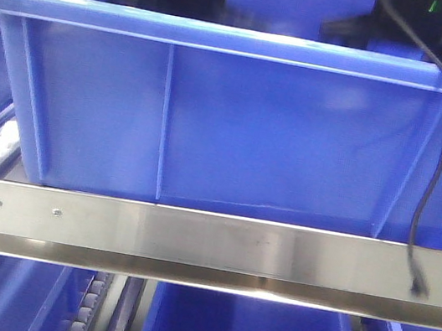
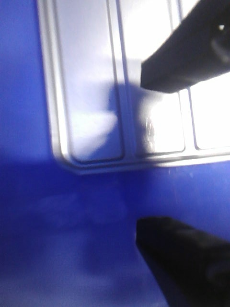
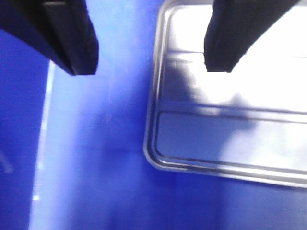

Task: Grab silver tray and place in blue box
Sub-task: 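Lower the silver tray into the blue bin with both grippers, then open both grippers and release the silver tray in the bin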

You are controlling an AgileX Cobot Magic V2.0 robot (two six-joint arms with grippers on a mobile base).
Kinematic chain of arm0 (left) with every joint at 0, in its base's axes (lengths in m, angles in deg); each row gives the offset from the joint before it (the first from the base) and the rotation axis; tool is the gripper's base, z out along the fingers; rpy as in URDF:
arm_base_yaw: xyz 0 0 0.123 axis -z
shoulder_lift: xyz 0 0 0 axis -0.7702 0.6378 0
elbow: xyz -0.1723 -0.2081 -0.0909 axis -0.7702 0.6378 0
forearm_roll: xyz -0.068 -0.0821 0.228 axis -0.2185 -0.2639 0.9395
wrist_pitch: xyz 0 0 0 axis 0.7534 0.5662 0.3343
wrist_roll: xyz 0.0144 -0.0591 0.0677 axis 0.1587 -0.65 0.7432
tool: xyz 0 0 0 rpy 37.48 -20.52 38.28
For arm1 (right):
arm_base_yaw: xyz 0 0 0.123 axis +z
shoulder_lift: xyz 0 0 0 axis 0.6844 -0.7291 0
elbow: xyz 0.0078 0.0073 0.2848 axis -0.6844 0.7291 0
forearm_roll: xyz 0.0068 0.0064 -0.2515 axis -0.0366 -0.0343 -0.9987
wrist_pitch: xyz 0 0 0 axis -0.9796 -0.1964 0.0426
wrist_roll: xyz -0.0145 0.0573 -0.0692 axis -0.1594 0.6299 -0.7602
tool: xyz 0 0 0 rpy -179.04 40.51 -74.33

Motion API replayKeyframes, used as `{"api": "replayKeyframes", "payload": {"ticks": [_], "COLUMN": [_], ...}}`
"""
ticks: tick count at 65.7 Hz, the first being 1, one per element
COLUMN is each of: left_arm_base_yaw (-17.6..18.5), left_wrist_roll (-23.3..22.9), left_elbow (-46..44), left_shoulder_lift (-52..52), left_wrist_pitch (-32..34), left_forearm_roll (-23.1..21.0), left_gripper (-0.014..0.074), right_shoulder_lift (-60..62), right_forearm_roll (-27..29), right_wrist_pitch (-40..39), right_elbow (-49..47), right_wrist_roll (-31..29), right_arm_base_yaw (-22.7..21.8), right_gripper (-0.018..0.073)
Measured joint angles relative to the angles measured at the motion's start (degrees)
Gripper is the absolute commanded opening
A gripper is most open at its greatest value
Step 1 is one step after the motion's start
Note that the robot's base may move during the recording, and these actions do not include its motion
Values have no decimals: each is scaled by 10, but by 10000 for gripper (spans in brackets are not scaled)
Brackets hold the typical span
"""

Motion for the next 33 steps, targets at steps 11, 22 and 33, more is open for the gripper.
{"api": "replayKeyframes", "payload": {"ticks": [11, 22, 33], "left_arm_base_yaw": [9, 16, 19], "left_wrist_roll": [36, 76, 99], "left_elbow": [-21, -25, -17], "left_shoulder_lift": [-45, -105, -151], "left_wrist_pitch": [-31, -67, -95], "left_forearm_roll": [0, -3, -3], "left_gripper": [393, 267, 68], "right_shoulder_lift": [54, 121, 206], "right_forearm_roll": [1, 1, 1], "right_wrist_pitch": [14, 17, -3], "right_elbow": [0, 25, 103], "right_wrist_roll": [-12, -18, -18], "right_arm_base_yaw": [3, 10, 21], "right_gripper": [428, 233, 80]}}
